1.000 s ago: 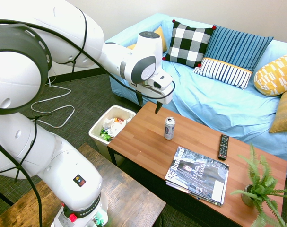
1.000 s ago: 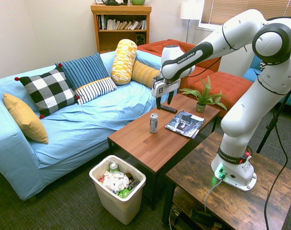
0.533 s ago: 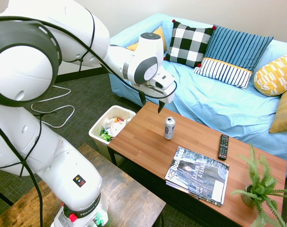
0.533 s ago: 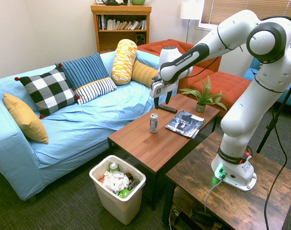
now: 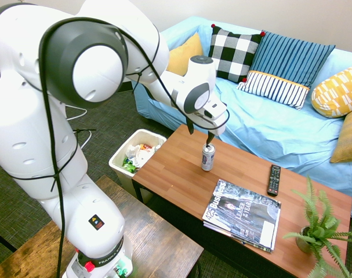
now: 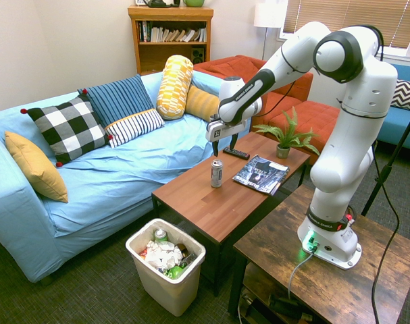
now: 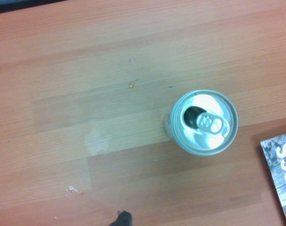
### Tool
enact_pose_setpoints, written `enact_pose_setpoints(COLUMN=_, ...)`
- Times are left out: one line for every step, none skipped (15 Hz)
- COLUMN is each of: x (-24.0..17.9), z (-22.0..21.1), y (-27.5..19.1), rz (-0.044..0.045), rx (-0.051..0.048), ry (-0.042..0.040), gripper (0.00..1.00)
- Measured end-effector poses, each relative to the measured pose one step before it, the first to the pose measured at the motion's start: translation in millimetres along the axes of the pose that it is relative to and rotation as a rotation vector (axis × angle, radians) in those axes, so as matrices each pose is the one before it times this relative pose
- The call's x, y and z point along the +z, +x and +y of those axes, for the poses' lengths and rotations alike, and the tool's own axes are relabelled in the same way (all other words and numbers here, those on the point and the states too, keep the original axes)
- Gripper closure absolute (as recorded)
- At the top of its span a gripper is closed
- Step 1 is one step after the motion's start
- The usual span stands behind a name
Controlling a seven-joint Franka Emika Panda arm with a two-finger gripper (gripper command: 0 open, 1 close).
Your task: Throw the can in the trash bin
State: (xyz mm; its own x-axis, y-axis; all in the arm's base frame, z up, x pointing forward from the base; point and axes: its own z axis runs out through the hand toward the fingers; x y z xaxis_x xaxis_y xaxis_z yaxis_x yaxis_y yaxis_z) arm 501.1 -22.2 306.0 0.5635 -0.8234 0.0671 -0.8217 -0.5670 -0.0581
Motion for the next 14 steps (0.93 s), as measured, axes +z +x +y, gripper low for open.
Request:
enact_pose_setpoints(x=7.90, z=-4.38, y=7.72, rz=-0.00450, rx=0.01257, ry=-0.00544, gripper=0.00)
enact_pose_setpoints(x=7.39, z=-4.69, y=7.13, rz=-0.00301, rx=0.01218, ry=-0.00480, gripper=0.00)
enact_pose_setpoints(x=7.51, z=-4.79, y=6.43, rz=-0.00294, rx=0.01102, ry=-0.00601, gripper=0.00)
enact_pose_setpoints(x=8.69, z=-4.96, y=5.85, rz=-0.00405, rx=0.00852, ry=-0.00734, gripper=0.00)
enact_pose_setpoints(x=9.00, z=-4.53, y=5.72, rz=-0.00448, rx=0.00687, ry=-0.00766, gripper=0.00)
enact_pose_setpoints(x=9.56, z=-4.47, y=5.37, rz=-0.00542, rx=0.00731, ry=-0.00746, gripper=0.00)
enact_pose_setpoints(x=10.43, z=-4.45, y=4.69, rz=-0.00814, rx=0.00883, ry=-0.00717, gripper=0.00)
enact_pose_setpoints(x=10.27, z=-4.69, y=3.61, rz=-0.00969, rx=0.00554, ry=-0.00567, gripper=0.00)
enact_pose_setpoints(x=8.76, z=-4.67, y=3.02, rz=-0.00920, rx=0.00161, ry=-0.00254, gripper=0.00)
enact_pose_setpoints(x=7.63, z=-4.03, y=2.41, rz=-0.00701, rx=-0.00043, ry=-0.00311, gripper=0.00)
enact_pose_setpoints(x=7.48, z=-3.70, y=1.06, rz=-0.00613, rx=-0.00005, ry=-0.00459, gripper=0.00)
enact_pose_setpoints(x=6.97, z=-2.97, y=0.04, rz=-0.00444, rx=-0.00094, ry=-0.00806, gripper=0.00)
enact_pose_setpoints(x=7.21, z=-1.67, y=-0.30, rz=-0.00411, rx=-0.00081, ry=-0.00870, gripper=0.00)
enact_pose_setpoints(x=6.49, z=-1.35, y=-0.30, rz=-0.00463, rx=0.00123, ry=-0.00739, gripper=0.00)
